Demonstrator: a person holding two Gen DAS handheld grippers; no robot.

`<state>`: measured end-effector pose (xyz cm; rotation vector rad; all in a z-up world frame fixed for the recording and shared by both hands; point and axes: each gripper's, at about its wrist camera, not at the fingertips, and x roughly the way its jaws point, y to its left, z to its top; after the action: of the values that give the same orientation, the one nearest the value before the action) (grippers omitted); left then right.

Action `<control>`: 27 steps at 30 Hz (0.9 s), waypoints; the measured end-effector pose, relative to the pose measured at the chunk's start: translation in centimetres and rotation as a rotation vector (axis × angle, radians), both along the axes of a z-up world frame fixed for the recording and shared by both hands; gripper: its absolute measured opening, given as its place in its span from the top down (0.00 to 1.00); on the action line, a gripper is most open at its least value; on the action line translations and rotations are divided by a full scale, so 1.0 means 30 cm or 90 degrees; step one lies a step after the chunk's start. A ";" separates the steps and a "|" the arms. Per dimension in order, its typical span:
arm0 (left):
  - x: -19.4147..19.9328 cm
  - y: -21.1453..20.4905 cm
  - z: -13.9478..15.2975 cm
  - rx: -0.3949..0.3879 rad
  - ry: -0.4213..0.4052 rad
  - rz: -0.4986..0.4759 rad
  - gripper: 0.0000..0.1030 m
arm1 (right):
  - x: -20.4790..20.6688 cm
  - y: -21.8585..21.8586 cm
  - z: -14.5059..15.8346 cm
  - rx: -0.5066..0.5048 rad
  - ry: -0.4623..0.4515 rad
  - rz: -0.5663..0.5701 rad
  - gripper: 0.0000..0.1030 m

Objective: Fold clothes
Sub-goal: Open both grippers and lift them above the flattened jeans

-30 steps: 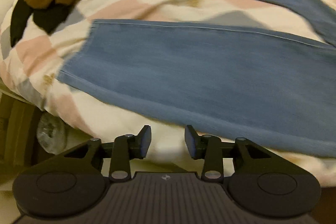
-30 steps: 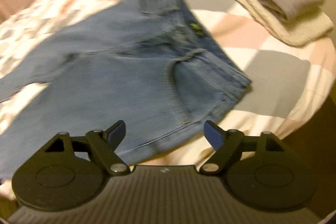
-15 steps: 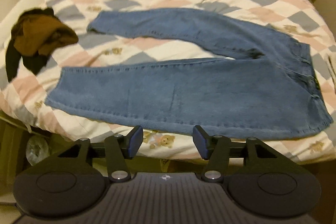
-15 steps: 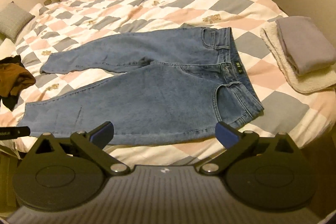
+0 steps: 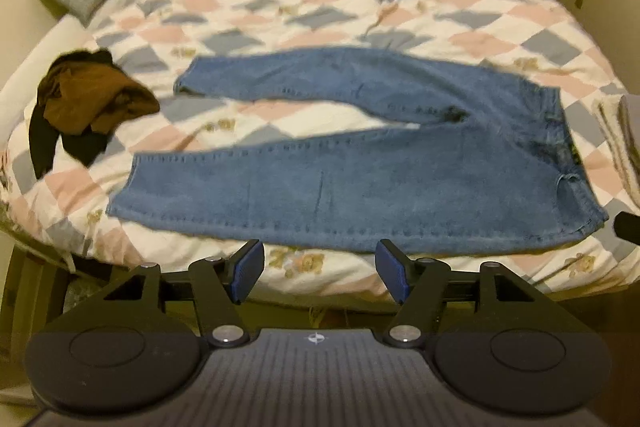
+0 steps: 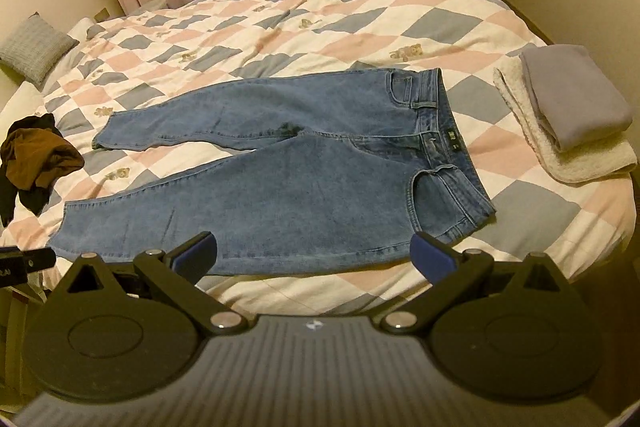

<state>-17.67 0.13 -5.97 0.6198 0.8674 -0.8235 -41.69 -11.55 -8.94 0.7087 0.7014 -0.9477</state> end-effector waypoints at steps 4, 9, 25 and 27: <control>-0.019 0.026 0.024 0.000 -0.015 -0.003 0.30 | 0.000 0.029 0.010 -0.002 0.002 0.012 0.01; -0.034 0.055 0.041 -0.013 -0.013 -0.006 0.30 | 0.005 0.062 0.021 -0.005 0.002 0.026 0.01; -0.029 0.040 0.051 -0.031 -0.009 -0.003 0.29 | 0.046 0.041 0.017 -0.007 0.016 0.057 0.01; -0.025 0.028 0.046 -0.031 -0.007 -0.003 0.29 | 0.049 0.030 0.014 -0.006 0.018 0.056 0.01</control>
<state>-18.42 0.98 -4.58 0.5830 0.8336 -0.8423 -40.22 -10.65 -8.53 0.6521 0.7463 -0.8809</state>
